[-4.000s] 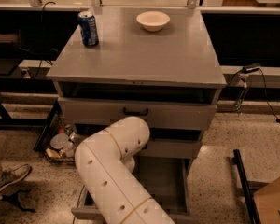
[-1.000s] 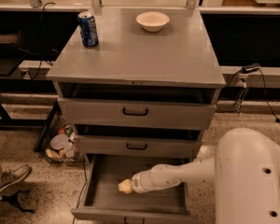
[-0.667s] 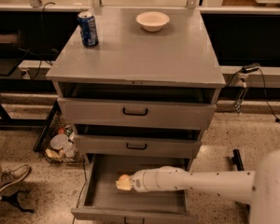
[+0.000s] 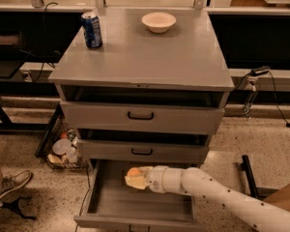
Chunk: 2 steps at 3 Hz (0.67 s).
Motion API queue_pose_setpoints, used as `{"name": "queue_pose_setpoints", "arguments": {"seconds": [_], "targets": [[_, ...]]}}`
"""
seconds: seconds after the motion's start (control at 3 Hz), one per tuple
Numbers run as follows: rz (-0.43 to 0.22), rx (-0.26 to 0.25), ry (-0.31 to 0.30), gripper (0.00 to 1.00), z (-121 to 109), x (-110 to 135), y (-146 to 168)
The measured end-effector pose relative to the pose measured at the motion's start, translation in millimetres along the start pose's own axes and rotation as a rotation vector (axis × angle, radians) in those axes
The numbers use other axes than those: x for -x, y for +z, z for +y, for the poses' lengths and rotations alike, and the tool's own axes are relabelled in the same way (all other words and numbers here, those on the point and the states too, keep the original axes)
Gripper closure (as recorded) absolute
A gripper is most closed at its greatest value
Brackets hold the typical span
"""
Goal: Pick orange from bottom drawer and place on counter
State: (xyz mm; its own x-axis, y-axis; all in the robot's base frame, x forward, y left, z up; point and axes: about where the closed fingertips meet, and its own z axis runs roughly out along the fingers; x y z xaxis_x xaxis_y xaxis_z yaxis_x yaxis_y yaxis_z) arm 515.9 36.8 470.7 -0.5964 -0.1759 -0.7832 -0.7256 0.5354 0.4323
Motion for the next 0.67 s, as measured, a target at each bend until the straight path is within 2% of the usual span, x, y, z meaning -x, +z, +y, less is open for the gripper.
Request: {"name": "queue_pose_setpoints", "arguments": {"seconds": [0.33, 0.67], "targets": [[-0.106, 0.002, -0.047, 1.0, -15, 39, -65], [-0.102, 0.008, -0.061, 1.0, -17, 37, -79]]}}
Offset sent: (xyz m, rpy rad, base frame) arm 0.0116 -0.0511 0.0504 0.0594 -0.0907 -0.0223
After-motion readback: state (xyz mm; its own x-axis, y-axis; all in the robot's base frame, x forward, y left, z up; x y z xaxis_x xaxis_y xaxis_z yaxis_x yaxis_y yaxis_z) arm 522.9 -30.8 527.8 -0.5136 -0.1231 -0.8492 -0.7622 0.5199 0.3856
